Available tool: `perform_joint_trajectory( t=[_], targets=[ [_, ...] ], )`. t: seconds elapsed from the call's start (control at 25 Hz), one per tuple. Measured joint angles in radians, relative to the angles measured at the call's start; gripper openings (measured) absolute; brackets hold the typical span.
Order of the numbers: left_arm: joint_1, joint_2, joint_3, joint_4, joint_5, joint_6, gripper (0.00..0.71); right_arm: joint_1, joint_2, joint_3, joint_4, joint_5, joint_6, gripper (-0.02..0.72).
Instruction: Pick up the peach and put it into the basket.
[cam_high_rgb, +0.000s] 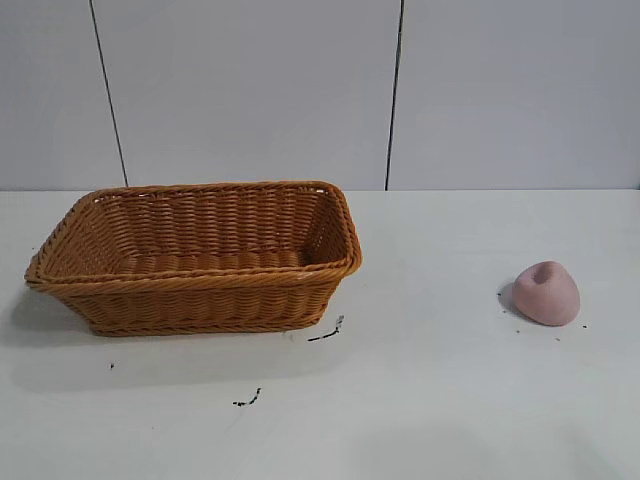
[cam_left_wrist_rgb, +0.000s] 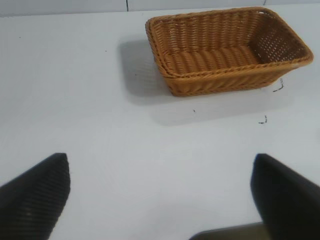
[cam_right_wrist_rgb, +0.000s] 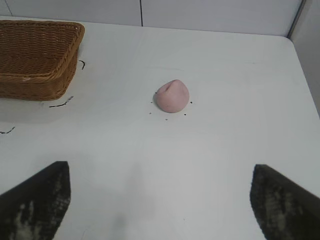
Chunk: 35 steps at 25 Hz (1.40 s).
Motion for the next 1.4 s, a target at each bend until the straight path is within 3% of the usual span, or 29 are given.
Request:
perform_joint_trajectory(
  t=[0.4, 0.56, 0.68, 1.4],
  targets=[
    [0.0, 0.0, 0.0, 0.0, 0.0, 0.0, 0.694, 0.0, 0.0, 0.0, 0.0, 0.0, 0.001, 0.677],
    [0.0, 0.0, 0.0, 0.0, 0.0, 0.0, 0.694, 0.0, 0.068, -0.03, 0.0, 0.006, 0.039, 0.677],
    [0.0, 0.0, 0.0, 0.0, 0.0, 0.0, 0.694, 0.0, 0.242, -0.098, -0.003, -0.006, 0.079, 0.677],
    [0.0, 0.0, 0.0, 0.0, 0.0, 0.0, 0.694, 0.0, 1.576, -0.697, 0.016, -0.033, 0.079, 0.677]
  ],
)
